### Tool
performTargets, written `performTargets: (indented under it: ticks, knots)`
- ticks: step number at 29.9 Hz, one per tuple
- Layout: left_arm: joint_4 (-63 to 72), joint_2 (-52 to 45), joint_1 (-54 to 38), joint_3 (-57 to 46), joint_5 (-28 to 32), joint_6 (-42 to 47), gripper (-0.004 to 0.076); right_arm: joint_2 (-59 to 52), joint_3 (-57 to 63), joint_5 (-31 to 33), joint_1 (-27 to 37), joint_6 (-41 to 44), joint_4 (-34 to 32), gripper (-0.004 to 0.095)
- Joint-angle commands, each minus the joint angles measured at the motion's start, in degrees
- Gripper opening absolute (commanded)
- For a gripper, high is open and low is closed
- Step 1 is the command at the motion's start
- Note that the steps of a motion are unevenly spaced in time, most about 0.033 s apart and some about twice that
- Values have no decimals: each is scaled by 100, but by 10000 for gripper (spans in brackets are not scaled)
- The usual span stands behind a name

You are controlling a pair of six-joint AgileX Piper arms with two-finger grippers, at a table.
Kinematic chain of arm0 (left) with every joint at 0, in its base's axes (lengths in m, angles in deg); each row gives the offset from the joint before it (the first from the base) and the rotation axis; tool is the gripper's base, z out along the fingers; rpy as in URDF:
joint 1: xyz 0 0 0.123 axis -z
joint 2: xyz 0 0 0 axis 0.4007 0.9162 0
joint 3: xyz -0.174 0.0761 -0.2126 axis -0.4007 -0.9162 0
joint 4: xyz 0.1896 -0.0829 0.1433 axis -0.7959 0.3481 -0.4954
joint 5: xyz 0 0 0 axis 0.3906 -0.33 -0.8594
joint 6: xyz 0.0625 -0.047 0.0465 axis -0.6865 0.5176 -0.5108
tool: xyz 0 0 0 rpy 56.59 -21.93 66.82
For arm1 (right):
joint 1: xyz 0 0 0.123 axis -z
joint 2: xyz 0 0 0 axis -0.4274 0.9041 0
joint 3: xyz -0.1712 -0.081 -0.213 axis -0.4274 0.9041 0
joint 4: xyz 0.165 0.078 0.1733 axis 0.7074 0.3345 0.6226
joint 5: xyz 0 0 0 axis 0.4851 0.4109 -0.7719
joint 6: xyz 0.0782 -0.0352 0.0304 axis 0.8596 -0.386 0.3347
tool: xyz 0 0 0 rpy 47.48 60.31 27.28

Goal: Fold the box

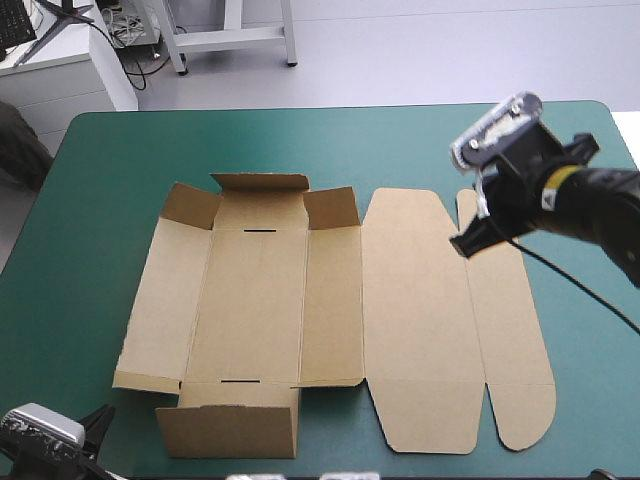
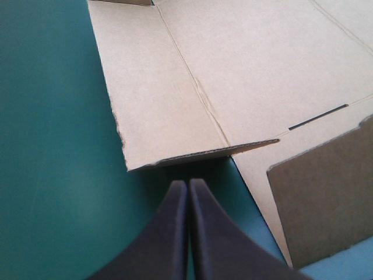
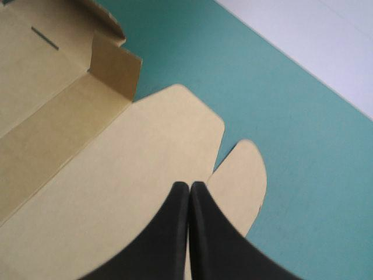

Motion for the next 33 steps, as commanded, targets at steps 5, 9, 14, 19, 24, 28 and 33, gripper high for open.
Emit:
performTargets:
  ticks: [5,9,14,19,24,28,33]
  knots:
    - [0,-70,-11,124,366,8,-10,-1962,2292,-875,32,405,81,-16]
    - [0,-70,-11,124,366,8,-10,-3062,3513,-1533,32,634,292,-16]
    - [0,-70,-11,124,477,8,-10,-4152,4804,-1943,32,883,423,-16]
    - [24,-70,-11,124,713,8,-10,-5123,5686,-2233,32,917,564,-16]
    - [24,-70,-11,124,746,8,-10,-5756,6158,-2415,32,942,587,-16]
    - [46,-70,-11,124,746,143,-10,-6038,6366,-2415,32,942,627,-16]
    - [58,-70,-11,146,895,155,-10,-6140,6728,-2428,32,942,772,-16]
